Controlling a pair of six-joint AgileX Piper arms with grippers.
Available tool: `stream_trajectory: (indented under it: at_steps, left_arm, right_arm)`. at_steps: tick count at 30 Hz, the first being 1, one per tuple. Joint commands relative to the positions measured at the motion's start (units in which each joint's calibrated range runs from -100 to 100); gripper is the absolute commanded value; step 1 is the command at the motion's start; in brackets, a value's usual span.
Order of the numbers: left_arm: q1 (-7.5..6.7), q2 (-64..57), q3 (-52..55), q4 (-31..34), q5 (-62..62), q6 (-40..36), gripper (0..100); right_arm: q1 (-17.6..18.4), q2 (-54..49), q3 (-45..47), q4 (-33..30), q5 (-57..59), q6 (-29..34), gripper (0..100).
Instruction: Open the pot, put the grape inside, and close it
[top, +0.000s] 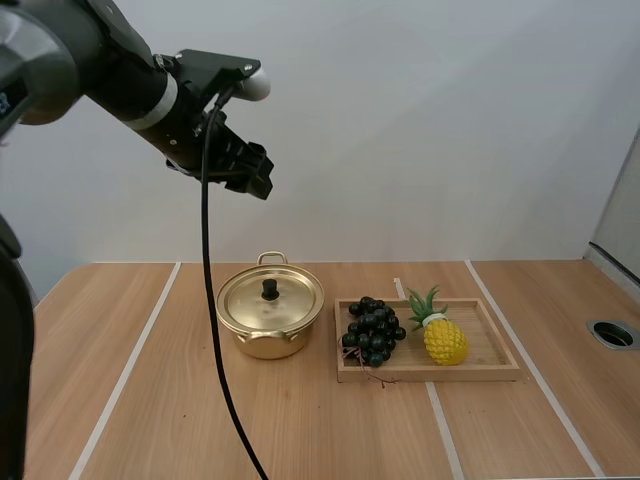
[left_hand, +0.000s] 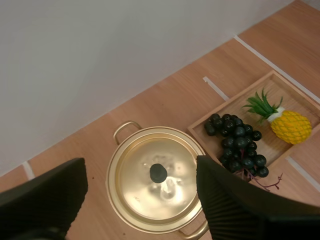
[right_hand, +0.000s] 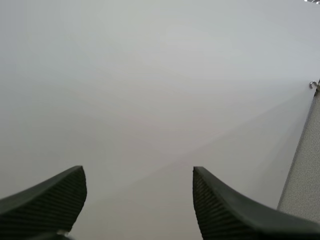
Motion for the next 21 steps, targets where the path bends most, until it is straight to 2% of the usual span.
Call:
stream_trajectory:
  at_steps: [1, 4, 7, 16, 21]
  left_arm:
    - [-2.42, 1.5, 2.2, 1.2, -1.9, -0.1, 100]
    - [-4.85, 1.8, 4.7, 4.7, -8.2, -1.8, 100]
    - [-5.86, 1.8, 7.5, 7.1, -11.2, -2.1, 100]
    - [-5.94, 3.9, 15.4, 8.6, -16.9, -1.9, 100]
    - [-6.02, 7.6, 15.7, 8.5, -18.9, -2.2, 100]
  right_arm:
    - [-0.2, -0.2, -0.5, 0.2, 0.1, -0.6, 100]
    - [-0.2, -0.2, -0.5, 0.2, 0.5, -0.6, 100]
    - [-0.2, -0.2, -0.5, 0.2, 1.4, -0.7, 100]
    - [-0.2, -0.2, -0.5, 0.2, 2.0, -1.0, 100]
    - [-0.2, -0.2, -0.5, 0.2, 2.0, -1.0, 100]
